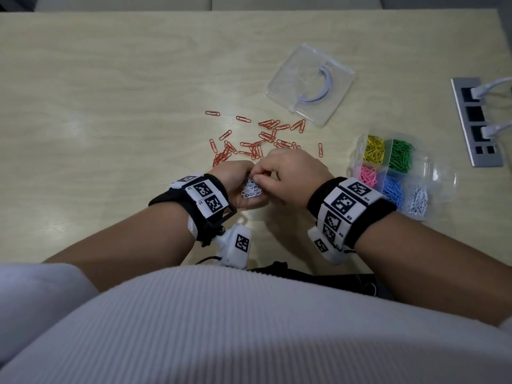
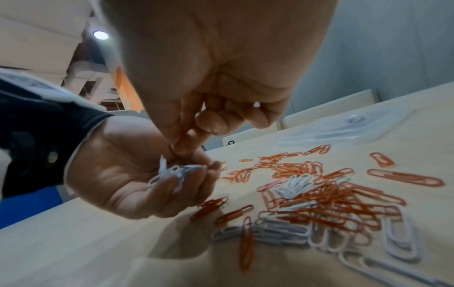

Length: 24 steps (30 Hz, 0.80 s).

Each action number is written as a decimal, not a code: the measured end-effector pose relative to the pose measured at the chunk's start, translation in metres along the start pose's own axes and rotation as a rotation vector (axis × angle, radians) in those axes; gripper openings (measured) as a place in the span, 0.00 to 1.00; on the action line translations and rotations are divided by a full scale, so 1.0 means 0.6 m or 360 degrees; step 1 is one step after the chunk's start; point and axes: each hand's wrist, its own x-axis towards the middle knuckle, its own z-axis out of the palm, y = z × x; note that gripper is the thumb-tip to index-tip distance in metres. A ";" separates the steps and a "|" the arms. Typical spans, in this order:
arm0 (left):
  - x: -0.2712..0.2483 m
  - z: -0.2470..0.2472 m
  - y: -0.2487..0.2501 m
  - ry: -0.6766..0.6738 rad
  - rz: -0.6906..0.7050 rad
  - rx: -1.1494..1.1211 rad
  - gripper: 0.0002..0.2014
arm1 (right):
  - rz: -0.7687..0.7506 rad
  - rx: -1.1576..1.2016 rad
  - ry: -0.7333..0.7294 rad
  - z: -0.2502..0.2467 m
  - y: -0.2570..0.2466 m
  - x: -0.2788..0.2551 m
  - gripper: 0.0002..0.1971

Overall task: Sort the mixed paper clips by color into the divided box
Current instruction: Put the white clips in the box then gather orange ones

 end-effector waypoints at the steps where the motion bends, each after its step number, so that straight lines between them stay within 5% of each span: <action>1: 0.000 0.003 -0.001 -0.0020 -0.0002 -0.0019 0.11 | 0.0028 0.0002 0.0040 0.003 0.004 -0.005 0.07; 5: 0.005 0.002 -0.005 -0.0003 -0.0031 -0.0064 0.18 | 0.0210 -0.0384 -0.0123 0.021 0.032 -0.025 0.07; 12: -0.001 0.000 -0.009 -0.0004 -0.0096 -0.0100 0.19 | 0.0027 -0.0926 -0.0231 0.052 0.035 -0.029 0.12; 24: -0.002 -0.003 -0.008 0.0018 -0.0111 -0.0031 0.19 | 0.0131 -0.0896 -0.0372 0.043 0.030 -0.016 0.14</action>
